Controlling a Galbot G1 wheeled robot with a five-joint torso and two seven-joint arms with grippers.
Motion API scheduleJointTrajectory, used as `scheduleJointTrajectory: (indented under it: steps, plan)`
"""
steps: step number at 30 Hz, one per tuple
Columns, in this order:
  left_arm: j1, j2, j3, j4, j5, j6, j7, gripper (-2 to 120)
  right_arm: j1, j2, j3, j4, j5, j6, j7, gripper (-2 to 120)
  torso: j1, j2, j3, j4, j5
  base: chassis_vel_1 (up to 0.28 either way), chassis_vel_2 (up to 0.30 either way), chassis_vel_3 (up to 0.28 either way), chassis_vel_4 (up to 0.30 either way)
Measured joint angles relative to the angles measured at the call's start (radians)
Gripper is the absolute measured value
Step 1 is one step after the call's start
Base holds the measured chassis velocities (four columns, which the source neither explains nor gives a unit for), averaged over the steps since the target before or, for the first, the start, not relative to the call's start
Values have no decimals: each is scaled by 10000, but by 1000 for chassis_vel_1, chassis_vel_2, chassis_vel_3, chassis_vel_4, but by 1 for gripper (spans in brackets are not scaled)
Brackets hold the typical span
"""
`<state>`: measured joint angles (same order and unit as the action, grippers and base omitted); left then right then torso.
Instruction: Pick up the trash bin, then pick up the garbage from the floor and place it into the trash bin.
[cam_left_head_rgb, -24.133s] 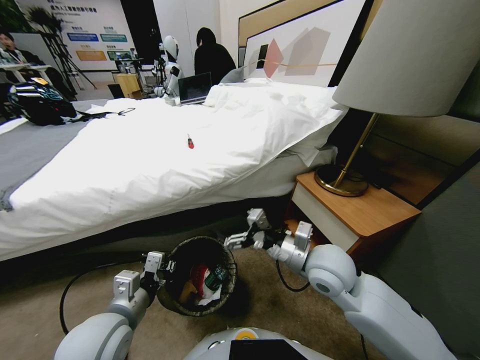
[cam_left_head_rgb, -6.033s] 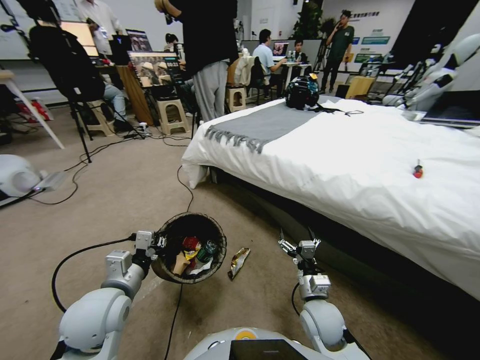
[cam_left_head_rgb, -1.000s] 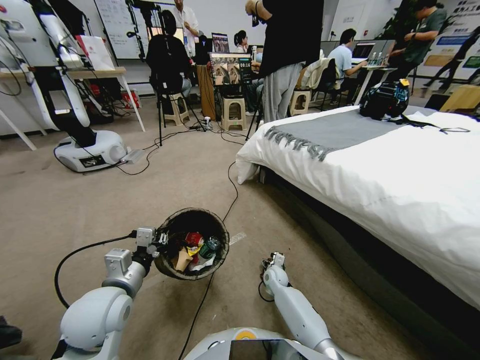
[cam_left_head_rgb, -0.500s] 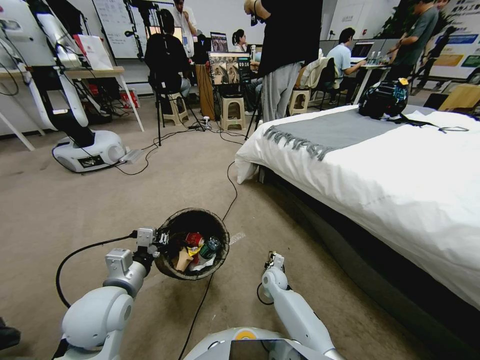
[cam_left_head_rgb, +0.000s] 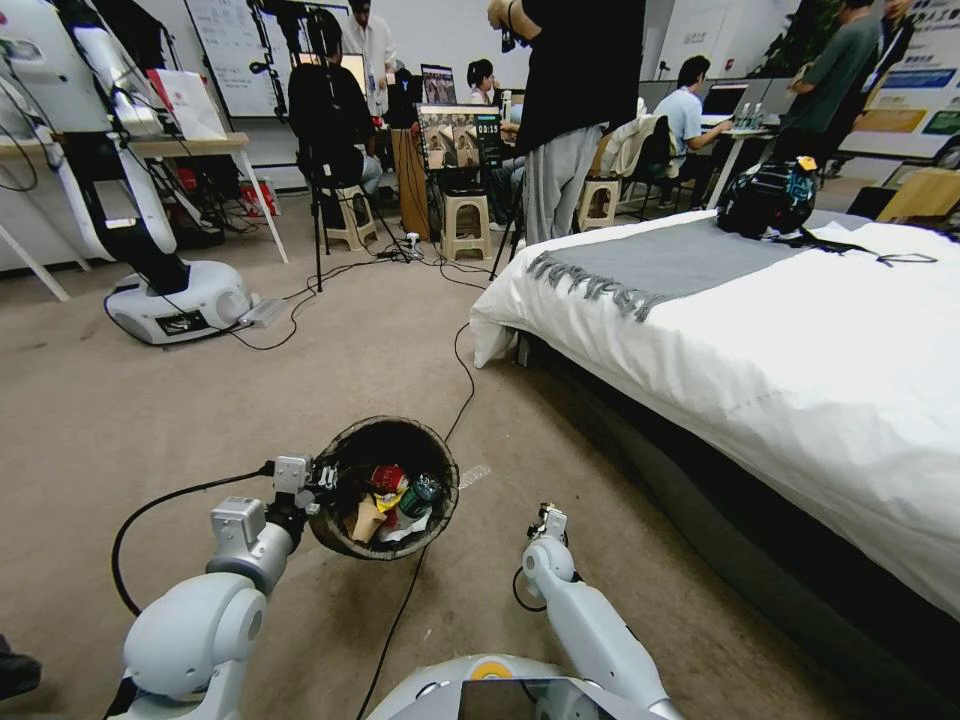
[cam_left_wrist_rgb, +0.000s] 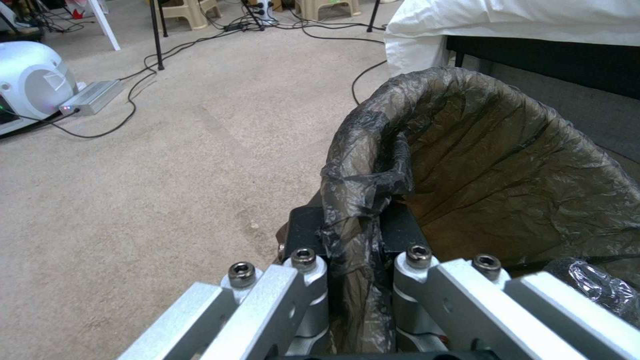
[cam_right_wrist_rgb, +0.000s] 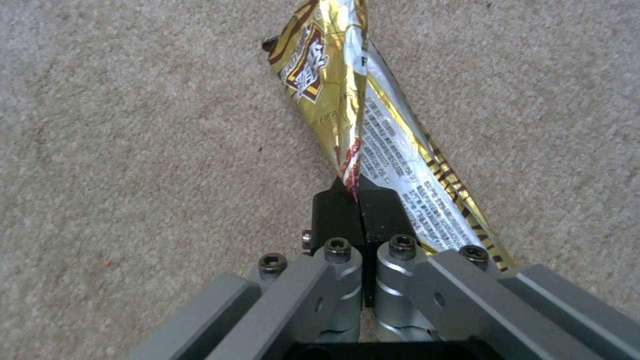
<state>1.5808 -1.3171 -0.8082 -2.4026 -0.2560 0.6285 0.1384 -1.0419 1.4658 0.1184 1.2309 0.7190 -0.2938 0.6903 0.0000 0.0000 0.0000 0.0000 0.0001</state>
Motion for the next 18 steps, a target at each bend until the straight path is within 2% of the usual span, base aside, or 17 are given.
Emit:
scheduleJointTrajectory:
  steps: [5, 10, 13, 18]
  plan:
    - [5, -4, -19, 26, -6, -35, 9, 6, -20, -37, 8, 67, -126, 44, -71, 0, -1, 0, 0, 0, 0, 0, 0, 0, 0]
    - [5, 1, -35, 45, -38, -48, 19, 6, -193, -202, 62, 559, -979, 439, -480, 0, 0, 0, 0, 1, 0, 0, 0, 0, 0]
    - [6, 40, -73, 45, -81, -49, 44, 6, -546, -572, 81, 1532, -1736, 767, -833, 0, 0, 0, 0, 1, 0, 0, 0, 0, 0]
    - [4, 60, -109, 54, -95, -55, 111, 6, -909, -958, 70, 2643, -1978, 789, -996, 0, 0, 0, 0, -1, 0, 0, 0, 0, 0]
